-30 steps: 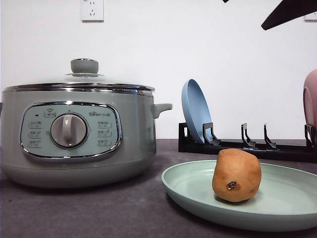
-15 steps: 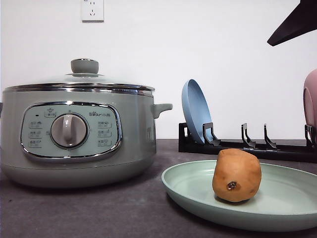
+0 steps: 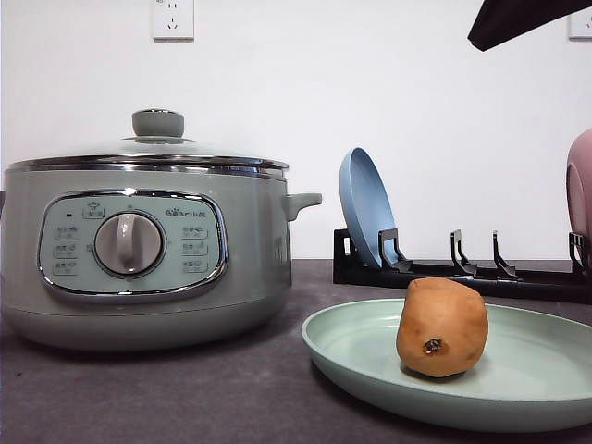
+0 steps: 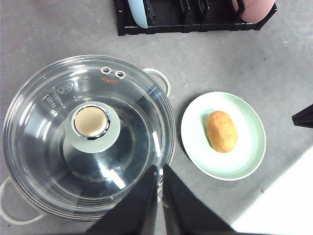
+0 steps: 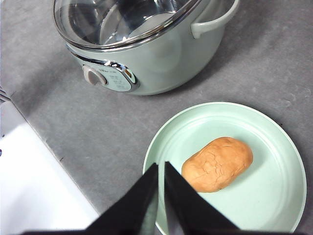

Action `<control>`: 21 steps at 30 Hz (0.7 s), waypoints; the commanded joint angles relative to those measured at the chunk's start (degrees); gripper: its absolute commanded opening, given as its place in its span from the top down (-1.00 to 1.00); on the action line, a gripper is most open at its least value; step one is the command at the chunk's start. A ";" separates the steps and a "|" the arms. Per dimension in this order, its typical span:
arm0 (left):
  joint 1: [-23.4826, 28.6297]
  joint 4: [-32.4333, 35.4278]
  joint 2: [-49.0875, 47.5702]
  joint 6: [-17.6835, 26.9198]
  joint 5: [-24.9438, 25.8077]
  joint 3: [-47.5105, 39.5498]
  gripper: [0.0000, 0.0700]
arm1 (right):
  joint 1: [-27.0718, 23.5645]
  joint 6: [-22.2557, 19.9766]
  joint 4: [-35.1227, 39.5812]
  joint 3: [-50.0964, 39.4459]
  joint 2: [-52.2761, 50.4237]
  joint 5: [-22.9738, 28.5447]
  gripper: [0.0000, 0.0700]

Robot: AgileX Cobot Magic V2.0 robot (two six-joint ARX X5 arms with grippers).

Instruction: Transfer potato from steamer to green plate

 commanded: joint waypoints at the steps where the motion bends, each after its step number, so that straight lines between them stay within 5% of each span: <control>1: -0.26 -1.71 0.33 -0.11 0.11 1.40 0.99 | 0.37 0.35 0.31 1.03 0.33 -0.03 1.00; 21: -0.25 -1.69 0.20 -0.11 0.10 1.40 0.99 | 0.37 0.35 0.36 1.03 0.33 -0.03 1.00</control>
